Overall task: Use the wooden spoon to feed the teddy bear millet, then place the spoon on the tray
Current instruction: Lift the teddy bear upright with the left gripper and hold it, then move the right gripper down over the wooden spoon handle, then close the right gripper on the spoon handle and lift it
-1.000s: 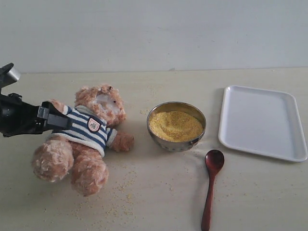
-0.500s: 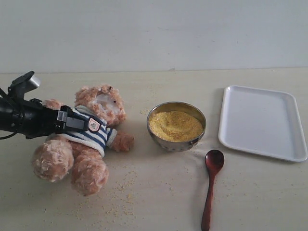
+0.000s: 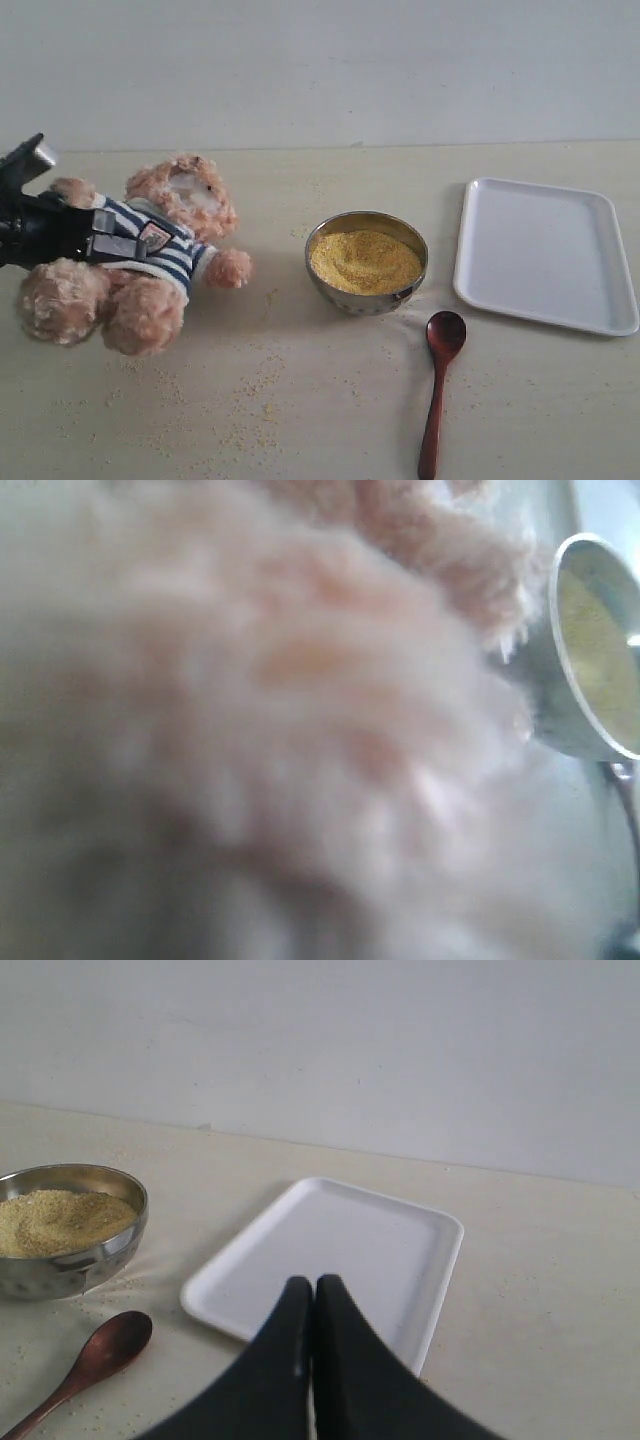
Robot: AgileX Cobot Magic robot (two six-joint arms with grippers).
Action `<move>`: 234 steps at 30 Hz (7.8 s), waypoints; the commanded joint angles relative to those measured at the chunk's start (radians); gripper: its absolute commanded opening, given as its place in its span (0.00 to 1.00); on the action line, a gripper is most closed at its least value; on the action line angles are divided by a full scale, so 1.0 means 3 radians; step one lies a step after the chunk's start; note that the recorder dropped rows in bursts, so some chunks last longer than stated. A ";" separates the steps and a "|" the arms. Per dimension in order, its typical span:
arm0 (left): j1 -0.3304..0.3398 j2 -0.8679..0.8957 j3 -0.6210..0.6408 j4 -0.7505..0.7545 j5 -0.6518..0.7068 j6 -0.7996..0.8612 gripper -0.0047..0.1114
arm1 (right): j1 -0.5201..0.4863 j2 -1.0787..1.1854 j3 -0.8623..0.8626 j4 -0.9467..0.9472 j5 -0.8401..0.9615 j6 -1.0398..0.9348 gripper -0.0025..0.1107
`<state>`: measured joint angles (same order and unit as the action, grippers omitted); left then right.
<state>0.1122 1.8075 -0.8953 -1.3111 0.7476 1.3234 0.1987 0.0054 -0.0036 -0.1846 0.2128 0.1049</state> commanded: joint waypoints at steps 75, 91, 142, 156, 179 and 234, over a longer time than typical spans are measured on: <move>0.0967 -0.1857 0.1979 -0.0151 0.1333 0.0242 0.08 | -0.0001 -0.0018 -0.0635 0.0310 -0.0274 0.0981 0.02; 0.0967 -0.1857 0.1979 -0.0151 0.1333 0.0242 0.08 | 0.0074 0.0769 -0.1576 0.2011 0.1705 -0.0763 0.02; 0.0967 -0.1857 0.1979 -0.0151 0.1333 0.0242 0.08 | 0.2774 0.5248 -0.2083 -0.2092 0.1139 0.5205 0.53; 0.0967 -0.1857 0.1979 -0.0151 0.1333 0.0242 0.08 | 0.3091 0.5411 -0.2083 -0.3039 0.1484 0.6366 0.47; 0.0967 -0.1878 0.1979 -0.0151 0.1324 0.0242 0.08 | 0.3091 0.5933 -0.2083 -0.3059 0.1143 0.6630 0.46; 0.0967 -0.1878 0.1979 -0.0151 0.1324 0.0242 0.08 | 0.2685 0.5560 -0.3747 -0.2485 0.3361 0.0203 0.03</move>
<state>0.3986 1.2512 -0.3022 -1.3334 1.1228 1.3904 1.0180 1.6458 -1.1067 -0.8645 1.2150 0.2044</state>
